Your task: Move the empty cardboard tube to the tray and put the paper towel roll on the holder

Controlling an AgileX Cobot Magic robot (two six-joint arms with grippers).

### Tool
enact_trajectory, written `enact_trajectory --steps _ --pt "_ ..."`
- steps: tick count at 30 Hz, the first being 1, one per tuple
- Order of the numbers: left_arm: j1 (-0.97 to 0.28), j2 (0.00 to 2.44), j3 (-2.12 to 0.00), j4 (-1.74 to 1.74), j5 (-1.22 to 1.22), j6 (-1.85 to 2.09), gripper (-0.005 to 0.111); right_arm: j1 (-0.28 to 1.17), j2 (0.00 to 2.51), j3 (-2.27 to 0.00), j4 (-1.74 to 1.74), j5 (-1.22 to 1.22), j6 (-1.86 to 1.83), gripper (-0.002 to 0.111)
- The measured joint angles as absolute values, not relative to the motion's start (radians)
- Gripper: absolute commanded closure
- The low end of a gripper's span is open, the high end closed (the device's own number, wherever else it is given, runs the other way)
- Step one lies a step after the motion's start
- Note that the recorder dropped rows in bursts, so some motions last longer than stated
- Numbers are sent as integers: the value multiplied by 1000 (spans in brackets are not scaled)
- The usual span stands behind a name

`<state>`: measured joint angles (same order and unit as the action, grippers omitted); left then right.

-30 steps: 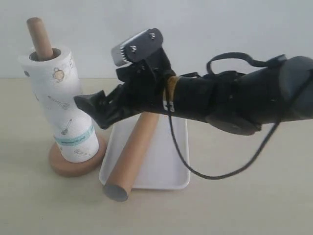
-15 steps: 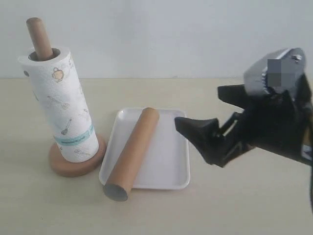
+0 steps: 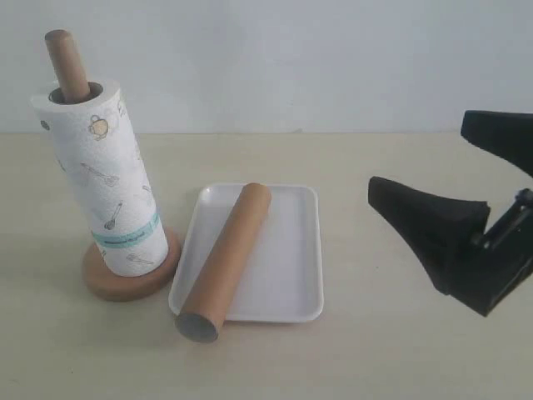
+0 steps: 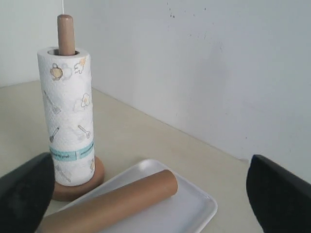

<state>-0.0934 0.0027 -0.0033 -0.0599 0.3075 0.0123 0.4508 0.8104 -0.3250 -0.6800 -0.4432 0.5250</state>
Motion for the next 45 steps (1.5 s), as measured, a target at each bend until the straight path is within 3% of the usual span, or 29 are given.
enact_trajectory --steps 21,30,40,45 --pt "-93 3 -3 -60 307 12 103 451 772 -325 -680 -419 505 3" --pt "-93 3 -3 -60 307 12 103 451 772 -325 -680 -258 545 3" --pt "-93 3 -3 -60 307 12 103 451 772 -325 -581 -260 551 3" --pt "-93 3 -3 -60 307 12 103 451 772 -325 -511 -388 554 3"
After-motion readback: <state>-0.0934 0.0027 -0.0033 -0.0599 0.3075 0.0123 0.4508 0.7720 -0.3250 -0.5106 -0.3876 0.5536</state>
